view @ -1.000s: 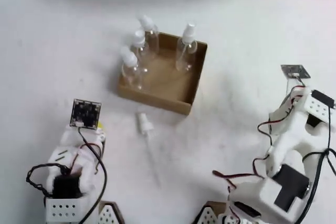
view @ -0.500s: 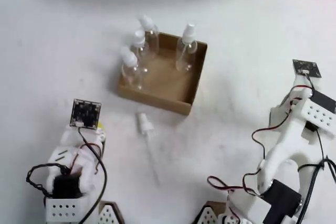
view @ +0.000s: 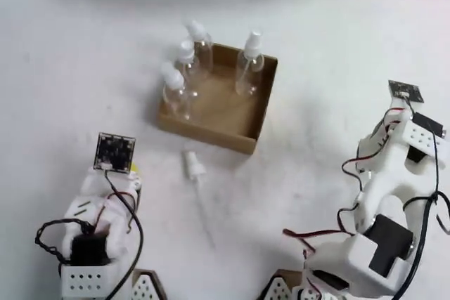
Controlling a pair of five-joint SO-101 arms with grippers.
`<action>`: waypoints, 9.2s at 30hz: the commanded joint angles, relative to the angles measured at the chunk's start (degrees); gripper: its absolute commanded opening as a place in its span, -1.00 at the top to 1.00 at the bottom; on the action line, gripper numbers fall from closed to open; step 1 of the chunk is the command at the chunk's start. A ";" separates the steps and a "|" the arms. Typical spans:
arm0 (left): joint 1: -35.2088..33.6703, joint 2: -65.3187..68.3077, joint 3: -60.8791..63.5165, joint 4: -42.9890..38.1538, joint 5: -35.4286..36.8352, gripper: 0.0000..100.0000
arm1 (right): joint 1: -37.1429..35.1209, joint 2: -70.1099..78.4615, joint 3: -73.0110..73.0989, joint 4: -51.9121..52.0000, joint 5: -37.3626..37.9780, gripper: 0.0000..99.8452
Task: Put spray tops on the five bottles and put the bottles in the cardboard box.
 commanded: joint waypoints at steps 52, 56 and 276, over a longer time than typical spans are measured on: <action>-0.13 -0.31 -0.62 0.88 -0.44 0.94 | -4.53 -14.02 -3.34 15.87 3.52 0.97; -0.13 -0.31 -0.97 0.97 -0.44 0.94 | -9.27 -20.35 4.75 11.74 -1.05 0.97; 26.24 62.02 -101.45 1.49 21.89 0.96 | -70.29 -90.86 57.05 -46.90 -23.91 0.97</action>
